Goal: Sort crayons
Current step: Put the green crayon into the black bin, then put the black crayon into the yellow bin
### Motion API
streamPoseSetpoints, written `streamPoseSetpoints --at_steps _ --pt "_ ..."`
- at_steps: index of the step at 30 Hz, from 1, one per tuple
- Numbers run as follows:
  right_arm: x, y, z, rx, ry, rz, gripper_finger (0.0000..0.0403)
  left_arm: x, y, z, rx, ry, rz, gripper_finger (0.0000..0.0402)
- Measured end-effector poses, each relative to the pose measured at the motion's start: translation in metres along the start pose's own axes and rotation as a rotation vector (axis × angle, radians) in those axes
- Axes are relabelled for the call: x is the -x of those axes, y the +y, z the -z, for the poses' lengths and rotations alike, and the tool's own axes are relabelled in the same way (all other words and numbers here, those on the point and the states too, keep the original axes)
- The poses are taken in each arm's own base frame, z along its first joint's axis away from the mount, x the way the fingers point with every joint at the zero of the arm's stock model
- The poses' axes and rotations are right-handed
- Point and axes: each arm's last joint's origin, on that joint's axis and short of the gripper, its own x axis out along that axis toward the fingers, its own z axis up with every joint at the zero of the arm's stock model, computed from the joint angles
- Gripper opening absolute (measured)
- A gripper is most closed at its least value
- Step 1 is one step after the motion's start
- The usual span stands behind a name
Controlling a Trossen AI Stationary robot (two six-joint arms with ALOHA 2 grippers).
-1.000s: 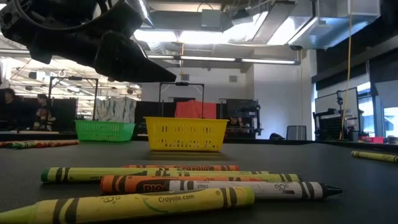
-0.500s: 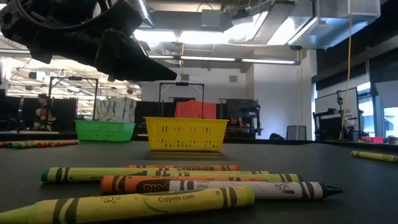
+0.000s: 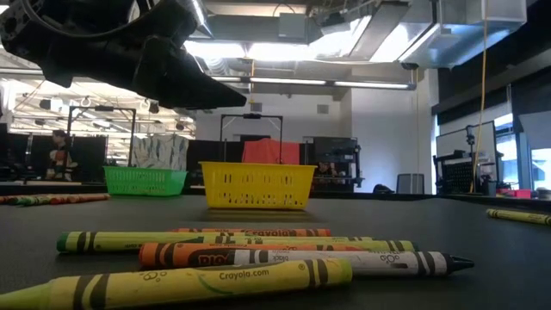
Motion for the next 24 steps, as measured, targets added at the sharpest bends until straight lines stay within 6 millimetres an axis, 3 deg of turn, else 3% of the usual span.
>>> streamPoseSetpoints --at_steps 8,14,24 --pt "0.008 0.000 -0.008 0.003 0.190 -0.006 0.0146 0.000 0.000 0.000 0.000 0.000 0.000 0.0115" --pt "0.022 -0.007 -0.034 0.076 0.141 -0.047 0.0154 0.000 0.000 0.000 0.000 0.001 0.000 0.0115" --pt "0.031 -0.036 -0.081 0.159 -0.030 0.195 0.0154 0.000 0.000 0.000 -0.001 0.001 0.001 0.0115"
